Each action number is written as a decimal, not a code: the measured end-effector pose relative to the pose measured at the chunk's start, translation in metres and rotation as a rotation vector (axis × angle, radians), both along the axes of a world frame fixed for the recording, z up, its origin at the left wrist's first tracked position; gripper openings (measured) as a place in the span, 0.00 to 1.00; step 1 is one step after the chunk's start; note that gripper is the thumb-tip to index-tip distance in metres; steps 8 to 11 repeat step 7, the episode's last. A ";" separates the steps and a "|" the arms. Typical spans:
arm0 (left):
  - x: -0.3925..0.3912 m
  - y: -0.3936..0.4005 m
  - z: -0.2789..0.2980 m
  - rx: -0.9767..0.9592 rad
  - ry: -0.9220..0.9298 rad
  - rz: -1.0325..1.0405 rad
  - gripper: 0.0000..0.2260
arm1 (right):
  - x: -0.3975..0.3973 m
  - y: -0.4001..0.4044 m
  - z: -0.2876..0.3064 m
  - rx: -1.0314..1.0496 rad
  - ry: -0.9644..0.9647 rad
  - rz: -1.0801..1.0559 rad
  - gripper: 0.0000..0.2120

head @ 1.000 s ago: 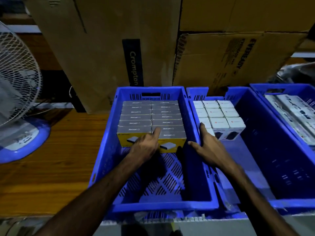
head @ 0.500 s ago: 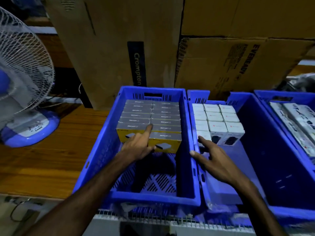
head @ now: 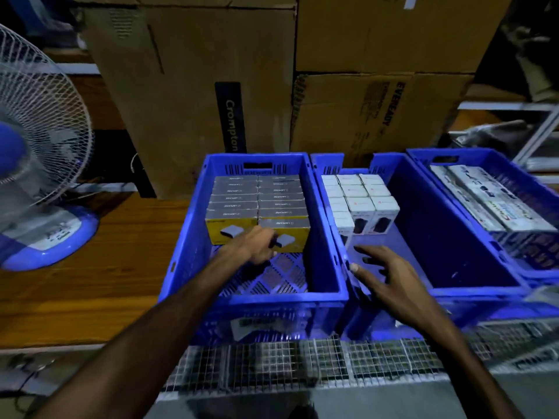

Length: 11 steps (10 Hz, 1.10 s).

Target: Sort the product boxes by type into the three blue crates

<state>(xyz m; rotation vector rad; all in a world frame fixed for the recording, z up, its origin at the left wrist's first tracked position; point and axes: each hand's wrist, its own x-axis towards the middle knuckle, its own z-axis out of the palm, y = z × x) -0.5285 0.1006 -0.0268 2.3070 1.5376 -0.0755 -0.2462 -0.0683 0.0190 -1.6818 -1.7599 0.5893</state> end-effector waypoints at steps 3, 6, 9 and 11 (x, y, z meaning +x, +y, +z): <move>0.029 -0.015 -0.005 -0.011 0.054 -0.061 0.15 | -0.014 -0.040 -0.018 0.045 -0.063 -0.056 0.19; 0.025 -0.034 0.017 -0.170 -0.211 0.026 0.26 | -0.014 -0.057 -0.014 0.079 -0.098 -0.056 0.18; 0.029 -0.052 0.023 -0.124 -0.350 0.023 0.23 | -0.011 -0.058 -0.015 0.135 -0.083 -0.070 0.17; 0.029 -0.052 0.023 -0.124 -0.350 0.023 0.23 | -0.011 -0.058 -0.015 0.135 -0.083 -0.070 0.17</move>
